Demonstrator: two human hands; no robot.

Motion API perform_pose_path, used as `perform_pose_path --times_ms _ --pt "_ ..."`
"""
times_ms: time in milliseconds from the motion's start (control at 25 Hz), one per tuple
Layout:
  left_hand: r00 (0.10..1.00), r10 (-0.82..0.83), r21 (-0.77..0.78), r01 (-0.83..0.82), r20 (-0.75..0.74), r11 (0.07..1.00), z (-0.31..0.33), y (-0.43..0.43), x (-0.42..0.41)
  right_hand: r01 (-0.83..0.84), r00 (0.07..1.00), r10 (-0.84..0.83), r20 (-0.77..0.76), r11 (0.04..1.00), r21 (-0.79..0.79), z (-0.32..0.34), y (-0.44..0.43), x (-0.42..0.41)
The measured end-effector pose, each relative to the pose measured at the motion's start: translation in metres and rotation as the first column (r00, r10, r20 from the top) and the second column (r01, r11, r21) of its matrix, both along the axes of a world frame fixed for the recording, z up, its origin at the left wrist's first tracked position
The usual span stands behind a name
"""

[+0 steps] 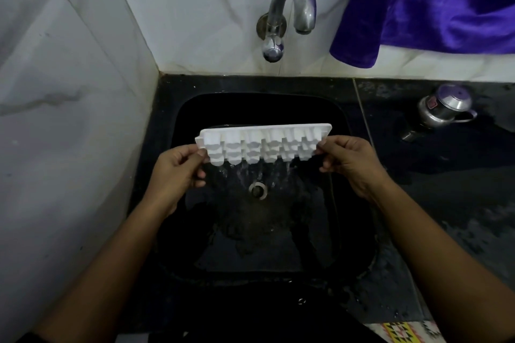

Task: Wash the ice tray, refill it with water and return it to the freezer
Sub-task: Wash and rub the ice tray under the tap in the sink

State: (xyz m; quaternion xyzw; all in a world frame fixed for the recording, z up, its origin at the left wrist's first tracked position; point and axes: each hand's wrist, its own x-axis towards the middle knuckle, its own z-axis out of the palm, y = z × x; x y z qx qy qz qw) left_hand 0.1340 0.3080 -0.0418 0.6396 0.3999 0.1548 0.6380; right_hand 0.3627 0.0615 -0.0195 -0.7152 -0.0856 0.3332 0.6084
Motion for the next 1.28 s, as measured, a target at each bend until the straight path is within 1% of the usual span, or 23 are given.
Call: perform_pose_path --times_ms 160,280,360,480,560,640,680,760,840,880,960,1040,1120,1160,1280 --pt "1.0 -0.011 0.122 0.013 -0.015 0.992 0.008 0.005 0.002 0.014 0.998 -0.011 0.07 0.999 -0.038 0.005 0.006 0.006" --pt "0.999 -0.037 0.191 0.042 -0.025 0.981 0.014 0.01 0.004 0.037 0.996 -0.031 0.082 0.996 -0.081 0.009 0.01 0.009" --pt "0.997 -0.062 0.195 0.068 -0.041 0.978 0.018 0.013 0.006 0.038 0.997 -0.029 0.074 0.992 -0.12 0.013 0.01 0.011" --pt "0.995 -0.081 0.163 0.091 -0.063 0.982 0.023 0.014 0.008 0.045 0.999 -0.04 0.037 0.988 -0.147 0.015 0.009 0.013" --pt "0.995 -0.089 0.115 0.095 -0.053 0.989 0.023 0.011 0.008 0.049 0.998 -0.052 -0.024 0.991 -0.122 0.016 0.009 0.013" --pt "0.997 -0.075 0.037 0.076 -0.017 0.996 0.021 0.008 0.006 0.076 0.991 -0.084 -0.106 0.994 -0.076 0.014 0.01 0.012" --pt "0.998 -0.059 0.007 0.059 0.007 0.998 0.019 0.006 0.005 0.088 0.988 -0.096 -0.123 0.994 -0.069 0.013 0.01 0.011" --pt "0.999 -0.026 -0.009 0.027 0.047 1.0 0.015 0.001 0.004 0.082 0.993 -0.089 -0.077 0.993 -0.086 0.008 0.011 0.009" --pt "0.996 0.052 -0.022 -0.05 0.079 0.999 0.01 -0.003 0.009 0.069 0.997 -0.07 -0.014 0.994 -0.086 0.0 0.013 0.008" --pt "0.99 0.11 -0.052 -0.105 0.093 0.993 0.008 -0.004 0.013 0.064 0.998 -0.065 -0.001 0.995 -0.08 -0.003 0.014 0.009" --pt "0.972 0.203 -0.165 -0.182 0.121 0.97 0.008 -0.004 0.021 0.057 0.998 -0.058 -0.004 0.997 -0.053 -0.006 0.021 0.011" --pt "0.966 0.211 -0.289 -0.161 0.15 0.944 0.011 -0.003 0.027 0.028 0.999 -0.028 -0.02 1.0 -0.01 -0.005 0.029 0.013" --pt "0.973 0.162 -0.37 -0.092 0.163 0.925 0.014 -0.001 0.032 -0.019 0.999 0.019 -0.032 1.0 0.011 -0.005 0.037 0.016" --pt "0.974 0.159 -0.408 -0.08 0.164 0.91 0.013 0.001 0.035 -0.033 0.999 0.033 -0.034 0.999 0.009 -0.004 0.042 0.017" --pt "0.961 0.219 -0.518 -0.103 0.168 0.849 0.005 0.013 0.038 -0.054 0.998 0.052 -0.044 0.998 -0.033 -0.001 0.057 0.025"
